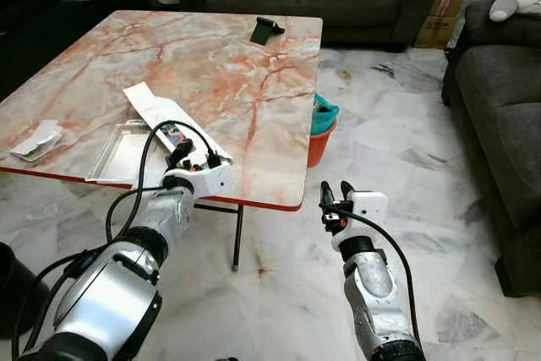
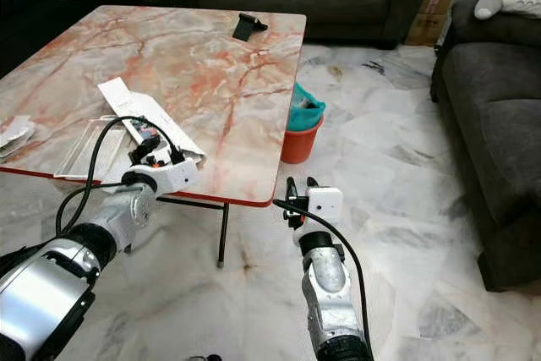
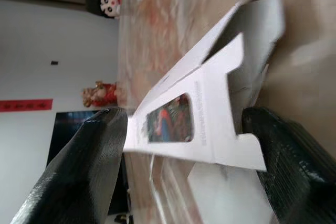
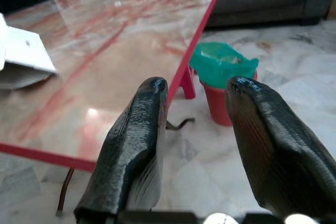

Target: Picking trash to rubbish bin

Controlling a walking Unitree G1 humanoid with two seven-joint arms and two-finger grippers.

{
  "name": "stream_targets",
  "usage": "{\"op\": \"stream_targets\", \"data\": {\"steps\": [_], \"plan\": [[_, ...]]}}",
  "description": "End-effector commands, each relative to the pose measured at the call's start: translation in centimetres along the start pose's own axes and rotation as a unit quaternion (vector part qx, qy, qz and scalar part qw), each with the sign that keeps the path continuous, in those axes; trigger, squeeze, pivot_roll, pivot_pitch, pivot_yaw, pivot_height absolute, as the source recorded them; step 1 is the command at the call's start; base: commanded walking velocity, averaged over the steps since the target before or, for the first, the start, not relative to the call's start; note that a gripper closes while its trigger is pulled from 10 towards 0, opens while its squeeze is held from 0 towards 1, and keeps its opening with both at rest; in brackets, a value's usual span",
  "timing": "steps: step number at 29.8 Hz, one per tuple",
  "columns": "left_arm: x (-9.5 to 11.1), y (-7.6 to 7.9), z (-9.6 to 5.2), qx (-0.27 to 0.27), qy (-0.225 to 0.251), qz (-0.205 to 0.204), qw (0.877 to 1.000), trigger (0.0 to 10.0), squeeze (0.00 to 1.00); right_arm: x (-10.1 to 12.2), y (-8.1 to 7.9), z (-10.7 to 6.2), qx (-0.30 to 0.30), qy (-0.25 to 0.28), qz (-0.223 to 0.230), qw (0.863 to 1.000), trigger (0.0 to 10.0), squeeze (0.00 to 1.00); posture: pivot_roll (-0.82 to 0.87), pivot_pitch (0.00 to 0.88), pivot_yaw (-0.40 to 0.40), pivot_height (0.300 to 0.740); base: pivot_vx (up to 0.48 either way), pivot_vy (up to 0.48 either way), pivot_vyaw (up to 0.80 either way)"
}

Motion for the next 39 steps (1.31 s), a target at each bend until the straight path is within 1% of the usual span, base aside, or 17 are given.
{"op": "stream_targets", "data": {"steps": [1, 2, 3, 4, 5, 14, 22, 23, 25, 28, 39], "plan": [[0.0, 0.1, 0.0, -0.005, -0.002, 0.008, 1.0, 10.0, 0.0, 0.3, -0.4, 0.0, 0.004, 0.003, -0.002, 1.0, 10.0, 0.0, 0.09, 0.11, 0.039, 0.74, 0.0, 0.0, 0.0], [0.0, 0.1, 0.1, -0.005, -0.002, 0.008, 1.0, 10.0, 0.0, 0.3, -0.5, -0.1, 0.004, 0.002, -0.001, 1.0, 10.0, 0.0, 0.08, 0.113, 0.041, 0.74, 0.0, 0.0, 0.0], [0.2, 0.1, 0.1, -0.007, 0.001, 0.004, 1.0, 9.6, 0.0, 0.3, -0.5, -0.2, 0.003, 0.001, -0.001, 1.0, 10.0, 0.0, 0.08, 0.113, 0.041, 0.74, 0.0, 0.0, 0.0], [0.2, 0.1, 0.1, -0.007, 0.002, 0.004, 1.0, 9.6, 0.0, 0.3, -0.5, -0.2, 0.003, 0.0, -0.001, 1.0, 10.0, 0.0, 0.08, 0.113, 0.041, 0.74, 0.0, 0.0, 0.0], [0.4, 0.1, 0.1, -0.009, 0.004, 0.003, 1.0, 0.0, 0.0, 0.2, -0.5, -0.3, 0.002, -0.001, 0.0, 1.0, 10.0, 0.0, 0.08, 0.113, 0.041, 0.74, 0.0, 0.0, 0.0], [0.4, 0.1, 0.1, -0.009, 0.003, 0.002, 1.0, 0.0, 0.0, 0.1, -0.4, -0.5, -0.003, -0.007, 0.001, 1.0, 10.0, 0.0, 0.09, 0.115, 0.045, 0.74, 0.0, 0.0, 0.0], [-0.7, -0.3, 0.1, -0.003, -0.021, 0.011, 1.0, 0.0, 0.0, 0.0, -0.4, -0.6, -0.006, -0.01, 0.004, 1.0, 10.0, 0.0, 0.09, 0.112, 0.046, 0.74, 0.0, 0.0, 0.0], [-1.2, -0.4, 0.1, -0.004, -0.031, 0.013, 0.999, 0.0, 0.0, 0.0, -0.5, -0.6, -0.005, -0.011, 0.005, 1.0, 10.0, 0.0, 0.09, 0.112, 0.046, 0.74, 0.0, 0.0, 0.0], [-1.3, -0.4, 0.1, -0.005, -0.034, 0.014, 0.999, 0.0, 0.0, 0.0, -0.5, -0.6, -0.005, -0.011, 0.005, 1.0, 10.0, 0.0, 0.09, 0.112, 0.046, 0.74, 0.0, 0.0, 0.0], [-2.0, -0.3, 0.0, -0.009, -0.052, 0.012, 0.999, 0.0, 0.0, -0.2, -0.6, -0.6, -0.005, -0.013, 0.007, 1.0, 10.0, 0.0, 0.1, 0.112, 0.048, 0.74, 0.0, 0.0, 0.0], [-1.9, 0.1, -0.1, -0.016, -0.051, 0.011, 0.999, 0.0, 0.0, -0.3, -0.5, -0.4, -0.007, -0.016, 0.008, 1.0, 10.0, 0.0, 0.11, 0.108, 0.053, 0.74, 0.0, 0.0, 0.0]]}}
Point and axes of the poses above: a point about 5 cm out from each wrist's last joint towards the gripper, its own z axis pointing out of the wrist towards the gripper, its own x axis along the axis of the wrist's last joint, y = z × x, the point moved 1 cm from there along z, pointing out of the wrist towards the gripper, and after that the axes turned 9 degrees about z, right-handed, at the moved point
